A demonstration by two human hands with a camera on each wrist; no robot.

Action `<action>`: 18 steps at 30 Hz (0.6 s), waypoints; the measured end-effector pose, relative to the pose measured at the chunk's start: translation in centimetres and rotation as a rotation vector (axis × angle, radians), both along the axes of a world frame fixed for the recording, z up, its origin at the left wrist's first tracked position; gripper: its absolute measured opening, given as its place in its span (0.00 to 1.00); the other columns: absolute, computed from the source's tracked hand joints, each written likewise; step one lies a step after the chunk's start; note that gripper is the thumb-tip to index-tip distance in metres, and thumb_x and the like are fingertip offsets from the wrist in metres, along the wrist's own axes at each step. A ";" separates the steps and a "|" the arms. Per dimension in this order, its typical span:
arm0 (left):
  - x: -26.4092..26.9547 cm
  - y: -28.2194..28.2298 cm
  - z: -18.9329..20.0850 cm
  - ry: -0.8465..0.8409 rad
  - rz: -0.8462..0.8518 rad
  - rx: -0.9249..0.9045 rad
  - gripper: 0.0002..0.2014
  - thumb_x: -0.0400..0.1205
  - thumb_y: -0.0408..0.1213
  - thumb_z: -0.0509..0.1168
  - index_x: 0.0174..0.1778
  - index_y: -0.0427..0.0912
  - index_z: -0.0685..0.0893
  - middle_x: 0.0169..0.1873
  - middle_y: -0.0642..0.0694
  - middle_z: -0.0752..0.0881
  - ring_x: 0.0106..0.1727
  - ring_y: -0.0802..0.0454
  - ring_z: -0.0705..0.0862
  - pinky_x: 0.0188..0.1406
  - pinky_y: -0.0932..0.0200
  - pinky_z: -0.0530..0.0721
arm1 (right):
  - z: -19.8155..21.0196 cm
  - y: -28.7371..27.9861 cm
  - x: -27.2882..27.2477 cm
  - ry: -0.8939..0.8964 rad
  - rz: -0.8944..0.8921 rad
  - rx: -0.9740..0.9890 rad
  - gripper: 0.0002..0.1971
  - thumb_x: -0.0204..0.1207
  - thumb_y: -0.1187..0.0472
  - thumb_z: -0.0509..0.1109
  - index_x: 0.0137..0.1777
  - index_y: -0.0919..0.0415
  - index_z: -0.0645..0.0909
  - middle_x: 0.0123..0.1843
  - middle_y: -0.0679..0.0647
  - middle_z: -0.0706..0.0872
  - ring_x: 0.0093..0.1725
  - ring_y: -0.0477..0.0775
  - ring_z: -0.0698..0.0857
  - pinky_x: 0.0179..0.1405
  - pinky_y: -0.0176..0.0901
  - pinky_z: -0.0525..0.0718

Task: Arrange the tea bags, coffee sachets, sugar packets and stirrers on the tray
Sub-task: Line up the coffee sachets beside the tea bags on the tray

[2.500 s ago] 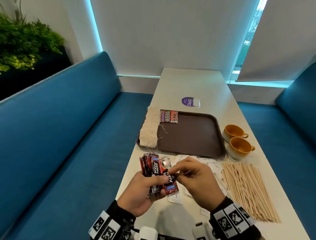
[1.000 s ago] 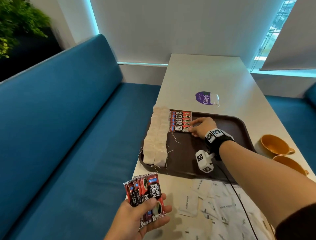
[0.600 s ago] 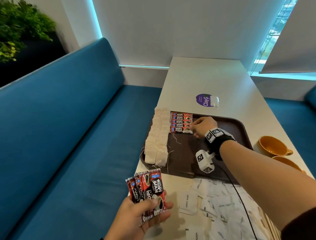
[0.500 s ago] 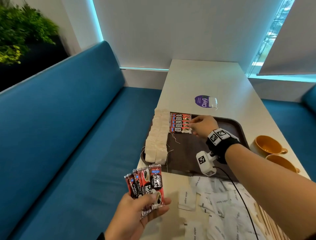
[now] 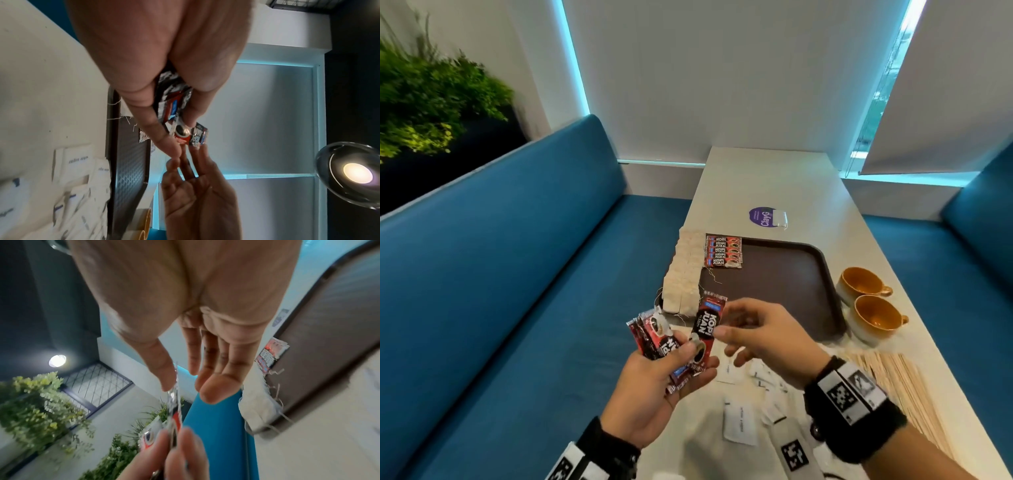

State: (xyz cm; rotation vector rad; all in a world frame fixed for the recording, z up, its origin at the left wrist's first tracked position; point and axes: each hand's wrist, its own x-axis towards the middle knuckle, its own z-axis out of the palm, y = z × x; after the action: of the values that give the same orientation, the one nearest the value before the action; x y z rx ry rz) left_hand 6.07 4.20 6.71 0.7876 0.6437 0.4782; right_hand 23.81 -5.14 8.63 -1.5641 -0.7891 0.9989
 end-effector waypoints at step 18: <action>-0.4 -1.9 -0.4 0.157 -0.085 0.082 0.07 0.78 0.31 0.75 0.50 0.36 0.86 0.42 0.37 0.89 0.38 0.43 0.88 0.34 0.53 0.87 | -0.7 -5.7 -2.1 -0.001 -0.136 0.048 0.11 0.73 0.72 0.80 0.55 0.65 0.89 0.43 0.73 0.89 0.30 0.57 0.84 0.29 0.44 0.86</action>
State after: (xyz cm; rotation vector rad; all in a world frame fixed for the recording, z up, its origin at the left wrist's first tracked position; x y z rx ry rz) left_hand 5.65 2.28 6.26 0.9331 0.7362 0.3696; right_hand 21.71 -10.86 7.92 -1.5553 -0.6924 0.8744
